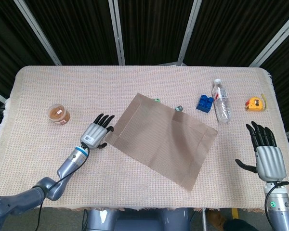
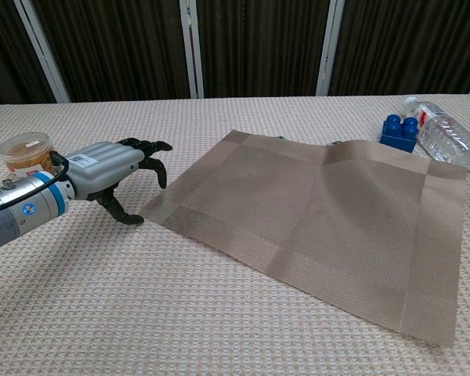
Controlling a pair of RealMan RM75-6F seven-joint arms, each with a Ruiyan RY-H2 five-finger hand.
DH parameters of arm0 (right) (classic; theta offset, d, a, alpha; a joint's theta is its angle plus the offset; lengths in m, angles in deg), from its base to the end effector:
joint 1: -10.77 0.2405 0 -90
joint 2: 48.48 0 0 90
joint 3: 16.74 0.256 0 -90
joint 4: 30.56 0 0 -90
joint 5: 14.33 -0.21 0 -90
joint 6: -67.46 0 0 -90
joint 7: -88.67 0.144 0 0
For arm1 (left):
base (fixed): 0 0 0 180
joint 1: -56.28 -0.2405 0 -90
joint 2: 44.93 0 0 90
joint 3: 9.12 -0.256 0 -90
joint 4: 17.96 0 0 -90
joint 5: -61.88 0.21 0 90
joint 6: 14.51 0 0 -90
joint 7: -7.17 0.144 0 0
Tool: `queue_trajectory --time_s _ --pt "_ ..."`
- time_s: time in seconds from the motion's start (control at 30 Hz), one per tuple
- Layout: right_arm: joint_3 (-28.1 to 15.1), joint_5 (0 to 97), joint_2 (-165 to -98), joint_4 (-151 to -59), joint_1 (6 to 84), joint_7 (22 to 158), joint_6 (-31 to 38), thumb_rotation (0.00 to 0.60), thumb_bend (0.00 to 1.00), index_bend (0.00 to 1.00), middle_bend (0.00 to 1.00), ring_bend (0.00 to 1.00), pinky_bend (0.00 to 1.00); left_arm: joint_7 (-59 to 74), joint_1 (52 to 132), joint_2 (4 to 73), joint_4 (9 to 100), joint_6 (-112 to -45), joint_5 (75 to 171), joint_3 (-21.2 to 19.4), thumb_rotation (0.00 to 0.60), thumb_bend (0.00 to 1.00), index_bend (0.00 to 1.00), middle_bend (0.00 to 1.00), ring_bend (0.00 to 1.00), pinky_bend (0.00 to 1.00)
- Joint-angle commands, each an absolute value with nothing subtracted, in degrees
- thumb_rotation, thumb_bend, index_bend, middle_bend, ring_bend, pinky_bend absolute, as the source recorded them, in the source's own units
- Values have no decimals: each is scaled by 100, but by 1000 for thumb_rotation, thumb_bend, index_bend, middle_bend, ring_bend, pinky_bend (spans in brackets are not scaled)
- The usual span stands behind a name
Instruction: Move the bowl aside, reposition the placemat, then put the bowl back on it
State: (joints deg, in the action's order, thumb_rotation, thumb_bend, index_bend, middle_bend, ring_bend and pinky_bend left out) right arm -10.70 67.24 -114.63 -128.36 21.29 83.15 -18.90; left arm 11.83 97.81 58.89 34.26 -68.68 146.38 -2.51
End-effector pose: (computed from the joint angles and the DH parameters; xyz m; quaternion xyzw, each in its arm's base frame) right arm -0.2732 -0.2181 0.1540 0.5719 -0.3680 0.4371 0.5885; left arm -0.1921 0.3591 -0.0706 -0.7895 -0.2861 -0.3499 0.4151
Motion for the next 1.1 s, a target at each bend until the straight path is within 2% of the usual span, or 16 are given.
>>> queue_trajectory --time_s 0.03,0.27,0.57,0.87,1.1 --pt "-1049 6719 -11457 -12836 2120 8327 -1892 600 0 0 0 0 0 1162 9856 5953 3287 -6803 14659 -286 600 228 355 0 0 0" --pt "-1020 6732 -11462 -12812 2103 8342 -1868 600 0 0 0 0 0 1127 9905 6063 3084 -6789 14696 -374 600 244 355 0 0 0" --pt "-990 6783 -11465 -12802 2083 8369 -1869 600 0 0 0 0 0 1137 9954 6145 3027 -6774 14665 -398 600 410 375 0 0 0" --pt "-970 6832 -11434 -12819 2053 8421 -1885 600 0 0 0 0 0 1221 10047 6199 3058 -6800 14614 -321 600 421 394 0 0 0" --pt "-952 6865 -11410 -12835 2027 8455 -1903 600 0 0 0 0 0 1359 10087 6251 3118 -6796 14528 -269 600 494 513 0 0 0"
